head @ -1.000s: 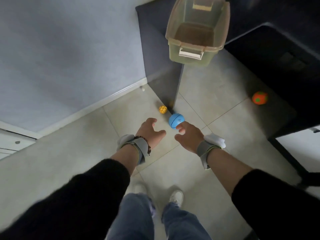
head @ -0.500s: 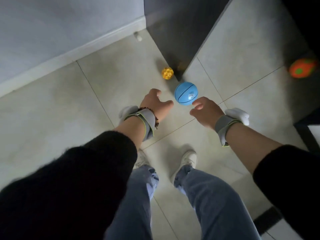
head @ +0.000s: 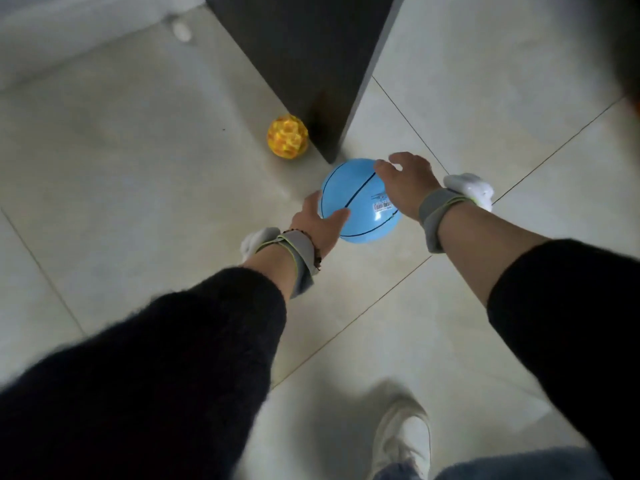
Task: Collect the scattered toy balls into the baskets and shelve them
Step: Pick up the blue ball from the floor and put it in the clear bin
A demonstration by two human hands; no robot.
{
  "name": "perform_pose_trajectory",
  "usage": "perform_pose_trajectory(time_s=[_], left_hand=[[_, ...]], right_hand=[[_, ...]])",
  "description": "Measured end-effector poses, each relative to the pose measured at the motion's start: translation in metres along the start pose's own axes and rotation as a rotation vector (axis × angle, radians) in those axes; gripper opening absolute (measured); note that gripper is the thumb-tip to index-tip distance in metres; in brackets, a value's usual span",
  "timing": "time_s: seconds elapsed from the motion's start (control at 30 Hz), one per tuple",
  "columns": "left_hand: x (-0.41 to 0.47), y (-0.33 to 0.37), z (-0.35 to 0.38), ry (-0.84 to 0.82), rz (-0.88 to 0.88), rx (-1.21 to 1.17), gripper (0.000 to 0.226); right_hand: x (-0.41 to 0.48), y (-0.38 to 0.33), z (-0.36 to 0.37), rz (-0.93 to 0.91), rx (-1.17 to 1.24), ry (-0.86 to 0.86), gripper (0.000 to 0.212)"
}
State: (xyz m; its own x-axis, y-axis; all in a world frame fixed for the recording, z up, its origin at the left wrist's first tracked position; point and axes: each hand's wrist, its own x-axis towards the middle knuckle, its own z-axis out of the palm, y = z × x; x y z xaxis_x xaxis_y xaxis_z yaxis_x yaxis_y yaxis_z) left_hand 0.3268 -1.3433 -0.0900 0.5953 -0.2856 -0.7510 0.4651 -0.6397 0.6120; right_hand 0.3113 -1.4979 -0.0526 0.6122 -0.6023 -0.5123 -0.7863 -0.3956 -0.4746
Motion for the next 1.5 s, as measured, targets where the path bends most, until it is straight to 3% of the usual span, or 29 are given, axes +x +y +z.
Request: perform_pose_trajectory(time_s=[0.17, 0.3, 0.5, 0.77, 0.9, 1.1, 1.33, 1.4, 1.5], left_hand=[[0.018, 0.002, 0.022, -0.036, -0.292, -0.441, 0.071], [0.013, 0.007, 0.02, -0.071, -0.383, -0.625, 0.069], [-0.039, -0.008, 0.008, -0.009, -0.455, -0.649, 0.064], [-0.158, 0.012, -0.051, 0.087, -0.482, -0.667, 0.075], [-0.242, 0.053, -0.1, 0.173, -0.441, -0.67, 0.074], [-0.402, 0.164, -0.183, 0.273, -0.287, -0.696, 0.044], [-0.557, 0.277, -0.263, 0.286, -0.013, -0.551, 0.035], [-0.573, 0.293, -0.278, 0.29, 0.055, -0.471, 0.043], [-0.608, 0.333, -0.305, 0.305, 0.096, -0.517, 0.034]], right_hand=[[0.022, 0.02, 0.017, 0.051, -0.023, -0.116, 0.047], [0.011, 0.018, 0.022, 0.113, 0.055, -0.021, 0.063], [-0.043, 0.021, 0.018, 0.087, -0.108, -0.076, 0.053], [-0.165, -0.035, -0.023, 0.125, 0.185, -0.065, 0.032], [-0.242, -0.09, -0.074, 0.102, 0.292, -0.065, 0.03], [-0.354, -0.204, -0.19, 0.017, 0.401, -0.081, 0.043], [-0.459, -0.312, -0.306, -0.117, 0.524, -0.015, 0.032], [-0.474, -0.33, -0.32, -0.125, 0.581, -0.003, 0.025], [-0.501, -0.359, -0.351, -0.168, 0.689, 0.059, 0.026]])
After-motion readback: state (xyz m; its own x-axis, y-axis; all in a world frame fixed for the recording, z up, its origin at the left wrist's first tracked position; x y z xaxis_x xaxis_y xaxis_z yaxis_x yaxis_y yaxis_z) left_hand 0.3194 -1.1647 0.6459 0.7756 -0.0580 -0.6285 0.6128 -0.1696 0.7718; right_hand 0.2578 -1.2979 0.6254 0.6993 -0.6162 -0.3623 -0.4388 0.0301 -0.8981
